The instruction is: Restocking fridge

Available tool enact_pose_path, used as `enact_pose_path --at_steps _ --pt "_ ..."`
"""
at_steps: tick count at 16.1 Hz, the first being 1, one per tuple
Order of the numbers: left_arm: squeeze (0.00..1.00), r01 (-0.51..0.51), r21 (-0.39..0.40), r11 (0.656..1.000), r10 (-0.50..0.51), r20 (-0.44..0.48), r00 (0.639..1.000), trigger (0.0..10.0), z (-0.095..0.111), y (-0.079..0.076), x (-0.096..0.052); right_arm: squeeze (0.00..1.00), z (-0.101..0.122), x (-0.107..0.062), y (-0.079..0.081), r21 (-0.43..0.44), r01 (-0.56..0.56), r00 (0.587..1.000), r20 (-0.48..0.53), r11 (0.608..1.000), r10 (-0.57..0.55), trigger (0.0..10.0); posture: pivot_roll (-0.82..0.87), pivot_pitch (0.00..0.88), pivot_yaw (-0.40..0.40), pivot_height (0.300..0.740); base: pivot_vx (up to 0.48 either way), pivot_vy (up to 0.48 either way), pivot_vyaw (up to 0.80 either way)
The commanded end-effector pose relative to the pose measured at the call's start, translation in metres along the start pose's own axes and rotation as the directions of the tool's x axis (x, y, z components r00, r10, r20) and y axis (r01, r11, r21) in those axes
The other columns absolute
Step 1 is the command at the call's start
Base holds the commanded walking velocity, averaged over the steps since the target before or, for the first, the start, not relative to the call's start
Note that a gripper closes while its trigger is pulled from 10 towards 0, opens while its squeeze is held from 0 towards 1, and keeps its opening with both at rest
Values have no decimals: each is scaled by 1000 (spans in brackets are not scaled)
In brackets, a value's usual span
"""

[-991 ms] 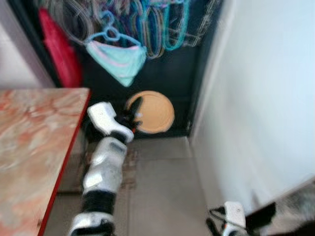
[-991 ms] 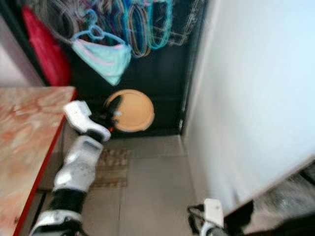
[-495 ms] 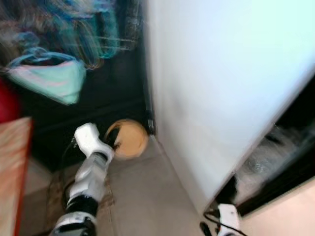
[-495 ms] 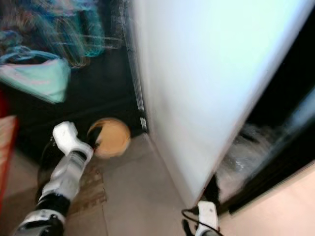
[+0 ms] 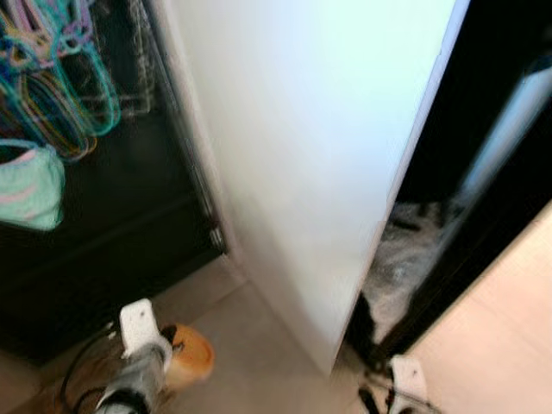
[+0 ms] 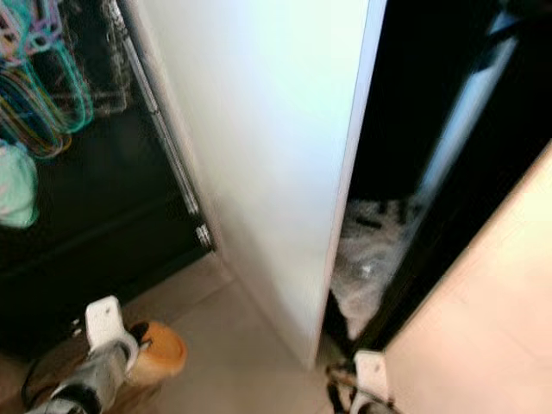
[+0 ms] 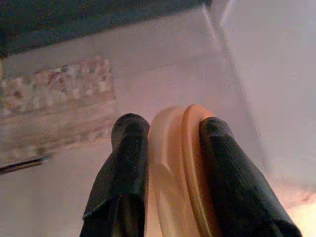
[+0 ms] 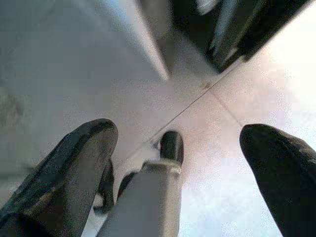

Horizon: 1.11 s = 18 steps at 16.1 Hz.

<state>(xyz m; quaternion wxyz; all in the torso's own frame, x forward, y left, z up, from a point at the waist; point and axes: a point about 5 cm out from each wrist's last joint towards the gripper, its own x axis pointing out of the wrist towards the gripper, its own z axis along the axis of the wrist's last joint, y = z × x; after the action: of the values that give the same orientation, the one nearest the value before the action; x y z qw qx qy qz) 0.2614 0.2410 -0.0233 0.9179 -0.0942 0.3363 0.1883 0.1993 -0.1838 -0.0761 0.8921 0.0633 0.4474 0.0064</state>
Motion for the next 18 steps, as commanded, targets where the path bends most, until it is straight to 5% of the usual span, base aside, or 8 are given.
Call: enact_pose_path --at_steps 1,3,13,18 --pt "0 -46 33 998 47 -57 997 10000 -15 12 -2 0 -12 -1 3 21 -4 999 -38 1000 5 10000 67 93 86 729 0 0 -788" --pt "0 -46 58 997 53 -114 992 10000 -34 23 -6 0 -12 -1 4 26 -1 999 -37 1000 2 10000 67 96 86 729 0 0 -788" --pt "0 20 72 997 -10 -133 991 10000 -49 17 -10 0 -12 -1 1 35 25 999 -22 999 -25 10000 52 97 77 729 0 0 -772" --pt "0 19 92 996 -3 -170 985 10000 -64 24 -14 0 -1 -4 -4 15 128 980 151 992 -129 10000 38 75 71 729 0 0 0"
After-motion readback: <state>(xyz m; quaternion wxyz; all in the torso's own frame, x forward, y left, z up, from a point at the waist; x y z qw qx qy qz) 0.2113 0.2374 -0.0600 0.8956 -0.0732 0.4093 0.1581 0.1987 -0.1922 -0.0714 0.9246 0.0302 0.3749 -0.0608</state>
